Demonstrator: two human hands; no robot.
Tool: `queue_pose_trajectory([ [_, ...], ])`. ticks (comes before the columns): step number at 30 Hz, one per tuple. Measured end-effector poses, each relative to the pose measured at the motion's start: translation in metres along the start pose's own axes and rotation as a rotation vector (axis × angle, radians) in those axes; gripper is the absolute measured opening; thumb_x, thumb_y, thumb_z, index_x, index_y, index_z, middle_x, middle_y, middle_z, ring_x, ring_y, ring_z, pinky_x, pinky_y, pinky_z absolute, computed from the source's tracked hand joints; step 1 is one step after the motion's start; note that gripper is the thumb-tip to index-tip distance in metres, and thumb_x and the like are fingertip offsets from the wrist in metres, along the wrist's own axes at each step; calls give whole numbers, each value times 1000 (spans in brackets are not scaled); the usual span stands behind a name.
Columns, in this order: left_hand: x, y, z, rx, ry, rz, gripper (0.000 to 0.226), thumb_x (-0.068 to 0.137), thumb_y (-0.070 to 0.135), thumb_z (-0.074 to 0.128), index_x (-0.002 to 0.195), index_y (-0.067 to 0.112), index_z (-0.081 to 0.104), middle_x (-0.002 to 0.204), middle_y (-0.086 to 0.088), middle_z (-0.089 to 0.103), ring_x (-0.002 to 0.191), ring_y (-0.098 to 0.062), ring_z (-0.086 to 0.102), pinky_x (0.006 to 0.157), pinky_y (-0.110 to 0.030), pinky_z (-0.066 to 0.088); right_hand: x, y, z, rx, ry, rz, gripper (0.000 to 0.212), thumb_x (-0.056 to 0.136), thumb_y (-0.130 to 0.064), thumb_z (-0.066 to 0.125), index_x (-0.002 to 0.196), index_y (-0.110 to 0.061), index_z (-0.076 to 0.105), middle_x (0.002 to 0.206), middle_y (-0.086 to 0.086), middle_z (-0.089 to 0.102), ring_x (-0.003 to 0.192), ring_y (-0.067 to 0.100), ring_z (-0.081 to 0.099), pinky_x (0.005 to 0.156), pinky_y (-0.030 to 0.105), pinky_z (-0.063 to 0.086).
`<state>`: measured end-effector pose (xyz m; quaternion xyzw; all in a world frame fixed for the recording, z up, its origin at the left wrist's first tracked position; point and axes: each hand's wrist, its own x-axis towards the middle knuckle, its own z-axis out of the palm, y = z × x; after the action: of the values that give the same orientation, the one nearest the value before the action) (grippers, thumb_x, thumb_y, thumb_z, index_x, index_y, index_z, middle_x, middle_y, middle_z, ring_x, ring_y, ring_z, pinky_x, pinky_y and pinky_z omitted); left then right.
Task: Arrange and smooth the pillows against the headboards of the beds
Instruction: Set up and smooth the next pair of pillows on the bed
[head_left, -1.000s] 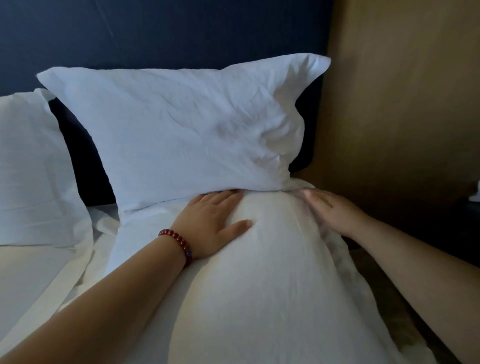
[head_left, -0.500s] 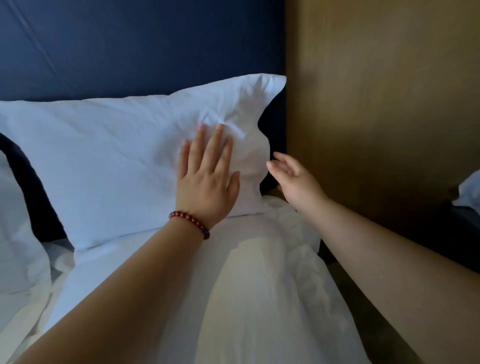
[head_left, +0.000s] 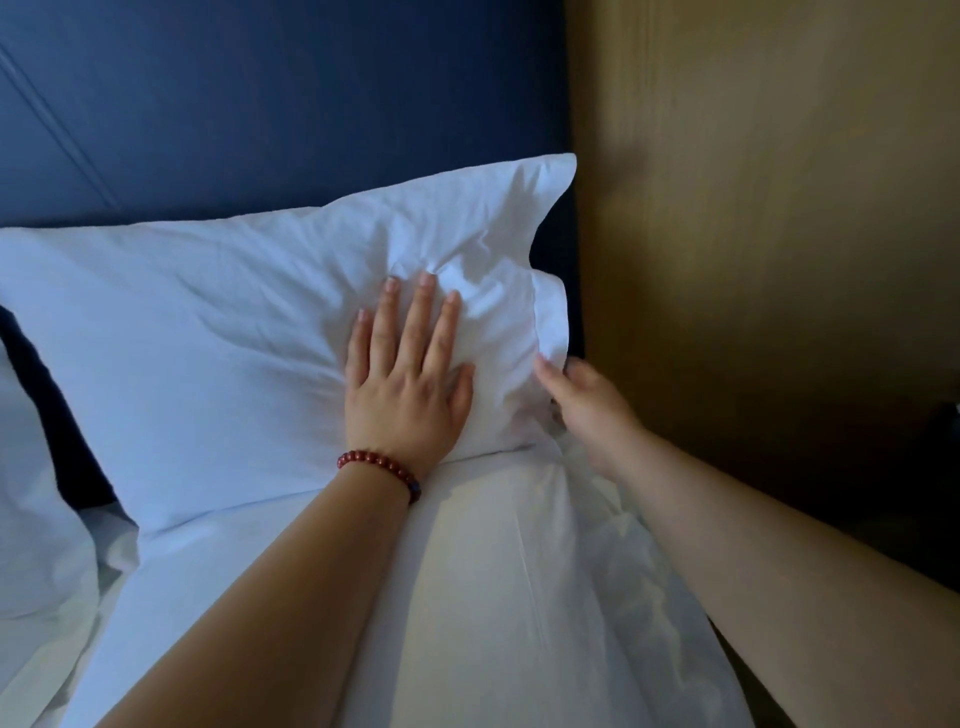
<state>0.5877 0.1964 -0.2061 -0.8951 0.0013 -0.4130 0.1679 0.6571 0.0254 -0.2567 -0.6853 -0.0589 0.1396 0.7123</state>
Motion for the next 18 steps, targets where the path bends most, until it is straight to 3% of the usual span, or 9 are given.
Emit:
queue_pose_trajectory([
  [2, -2, 1, -1, -2, -16, -2, 63, 95, 42, 45, 151, 18, 30, 159, -6, 22, 148, -31, 13, 120, -46, 8, -3, 13, -5, -109, -14, -9, 24, 84, -37, 73, 77, -17, 62, 70, -3, 63, 61, 11, 58, 58, 24, 42],
  [5, -6, 3, -2, -8, -51, -4, 64, 95, 43, 43, 152, 18, 28, 160, -6, 20, 148, -31, 11, 120, -46, 7, 6, 12, -18, -119, 293, -164, 29, 86, -35, 70, 72, -11, 62, 66, 13, 59, 64, 19, 55, 62, 36, 47],
  [6, -7, 3, -2, -5, -63, -3, 64, 95, 44, 43, 152, 18, 27, 160, -6, 20, 148, -31, 10, 120, -46, 7, 7, 9, -18, -80, 358, -185, 26, 88, -35, 68, 77, -12, 65, 68, 11, 63, 67, 19, 57, 66, 38, 51],
  [8, -8, 4, -4, -1, -79, -2, 65, 96, 45, 42, 152, 17, 26, 160, -7, 19, 149, -31, 10, 120, -46, 7, 1, 9, -15, -77, 309, -145, 24, 90, -41, 64, 88, -18, 66, 74, -1, 64, 73, 17, 61, 69, 36, 49],
  [10, -10, 5, -6, -5, -100, -3, 65, 96, 46, 41, 153, 18, 25, 161, -7, 17, 149, -30, 9, 120, -46, 7, -9, 21, -9, -133, 105, 41, 32, 87, -50, 64, 96, -20, 66, 84, -5, 66, 81, 17, 64, 70, 31, 49],
  [12, -14, 8, -7, -9, -126, 6, 66, 96, 47, 40, 153, 17, 24, 161, -8, 17, 149, -31, 9, 120, -47, 8, -14, 36, -8, -144, -40, 150, 20, 84, -39, 72, 90, -20, 67, 82, -2, 69, 79, 16, 65, 67, 28, 50],
  [13, -16, 9, -8, -13, -136, 15, 65, 96, 47, 40, 153, 17, 25, 161, -9, 17, 149, -31, 9, 120, -47, 8, -15, 39, -10, -124, 11, 133, 13, 85, -29, 73, 81, -20, 66, 75, 0, 67, 73, 18, 64, 64, 28, 50],
  [15, -18, 10, -11, -31, -159, 28, 65, 95, 46, 43, 152, 18, 28, 160, -10, 19, 148, -32, 11, 119, -49, 9, -10, 41, -18, -77, 234, 54, 20, 87, -20, 71, 71, -20, 60, 64, 1, 59, 66, 22, 59, 64, 33, 52],
  [18, -27, 15, -22, -101, -227, 85, 65, 93, 51, 41, 150, 20, 34, 159, -8, 23, 148, -34, 12, 118, -54, 13, -18, 34, -21, -76, 294, 39, 17, 92, -35, 63, 83, -20, 62, 73, 3, 63, 71, 22, 62, 71, 39, 53],
])
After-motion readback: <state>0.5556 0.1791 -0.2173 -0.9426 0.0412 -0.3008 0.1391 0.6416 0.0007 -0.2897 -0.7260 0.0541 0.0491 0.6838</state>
